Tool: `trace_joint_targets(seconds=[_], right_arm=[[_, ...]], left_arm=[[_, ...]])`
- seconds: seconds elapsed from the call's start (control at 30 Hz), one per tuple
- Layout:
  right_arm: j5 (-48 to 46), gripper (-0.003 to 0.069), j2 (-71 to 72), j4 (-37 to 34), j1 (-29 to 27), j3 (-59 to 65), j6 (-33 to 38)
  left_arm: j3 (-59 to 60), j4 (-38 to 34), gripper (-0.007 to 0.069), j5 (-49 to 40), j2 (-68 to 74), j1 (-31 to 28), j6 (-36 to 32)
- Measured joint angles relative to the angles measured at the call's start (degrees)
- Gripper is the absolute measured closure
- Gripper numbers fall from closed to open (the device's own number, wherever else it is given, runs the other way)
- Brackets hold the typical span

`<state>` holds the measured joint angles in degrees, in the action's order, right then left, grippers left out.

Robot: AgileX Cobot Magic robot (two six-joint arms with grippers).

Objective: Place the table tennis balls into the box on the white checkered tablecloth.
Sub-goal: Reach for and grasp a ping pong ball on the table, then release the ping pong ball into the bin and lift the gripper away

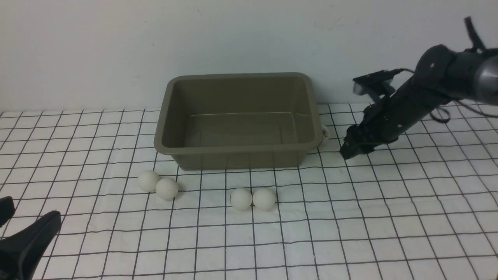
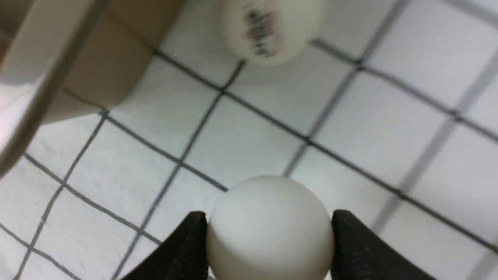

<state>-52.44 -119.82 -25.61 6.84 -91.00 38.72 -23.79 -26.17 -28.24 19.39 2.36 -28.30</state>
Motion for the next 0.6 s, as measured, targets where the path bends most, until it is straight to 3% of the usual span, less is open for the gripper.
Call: trace_joint_targets(seconds=[0.13,0.27,0.33,0.6], right_arm=[[-0.11,0.0298,3.37,-6.62,-1.05,-1.09,5.63],[-4.03,0.0298,3.18,-20.20,1.36,-4.26,15.61],[-5.22,0.0298,2.27,-23.15,3.50,-6.01,18.62],[-6.49,0.0298,-4.04,-19.82,11.24,-15.41,22.32]], left_arm=[[0.00,0.00,0.0209,0.00,0.00,0.00,0.00],[0.00,0.00,0.0209,-0.05,0.00,0.00,0.00],[0.00,0.00,0.0209,-0.05,0.01,0.00,0.00],[0.00,0.00,0.0209,-0.21,0.01,0.00,0.00]])
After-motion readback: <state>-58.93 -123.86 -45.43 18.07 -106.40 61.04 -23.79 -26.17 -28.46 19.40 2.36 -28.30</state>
